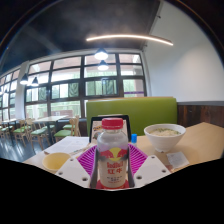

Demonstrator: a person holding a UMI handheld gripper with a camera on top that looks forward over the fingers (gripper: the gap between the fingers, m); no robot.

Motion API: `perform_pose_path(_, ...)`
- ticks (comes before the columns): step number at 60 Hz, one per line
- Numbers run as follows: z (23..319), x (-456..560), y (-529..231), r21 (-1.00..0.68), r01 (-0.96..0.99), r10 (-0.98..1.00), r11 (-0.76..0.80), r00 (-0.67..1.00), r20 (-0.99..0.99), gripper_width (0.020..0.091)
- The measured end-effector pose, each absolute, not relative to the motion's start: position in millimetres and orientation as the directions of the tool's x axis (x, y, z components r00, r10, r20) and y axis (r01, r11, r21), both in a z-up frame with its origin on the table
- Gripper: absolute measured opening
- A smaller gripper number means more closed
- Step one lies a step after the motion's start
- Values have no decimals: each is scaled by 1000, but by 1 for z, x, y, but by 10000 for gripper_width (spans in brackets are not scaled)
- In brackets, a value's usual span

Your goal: Pour water

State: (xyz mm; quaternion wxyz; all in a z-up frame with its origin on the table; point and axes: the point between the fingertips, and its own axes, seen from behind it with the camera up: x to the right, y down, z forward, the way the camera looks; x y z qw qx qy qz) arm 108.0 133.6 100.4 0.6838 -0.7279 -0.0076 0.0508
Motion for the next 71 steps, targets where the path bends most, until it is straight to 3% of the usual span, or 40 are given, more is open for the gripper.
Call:
perform_pose_path(9,99,106,125,-999,-6,83,-43,997,-10,432)
perform_pose_path(19,99,106,122,-999,-17,61,-44,998,-19,536)
perform_pose_path(21,102,108,125,-999,1,64,-48,998,-2,579)
perform_pose_path(23,104,110,121,-999,13,62,-46,998,11,673)
perform_pose_path(25,108,115,109,-999,15,60,-45,998,13,818)
perform_pose_path(26,111,116,105,-999,13,57,-40,998,10,851)
perform_pose_path(35,132,127,62,-999,-29,43,-38,999,-31,825)
perform_pose_path(51,175,101,-83,-984,-177,74,-19,981,-178,829)
perform_pose_path(71,172,74,-206,-985,-166,121,-38,978,-169,832)
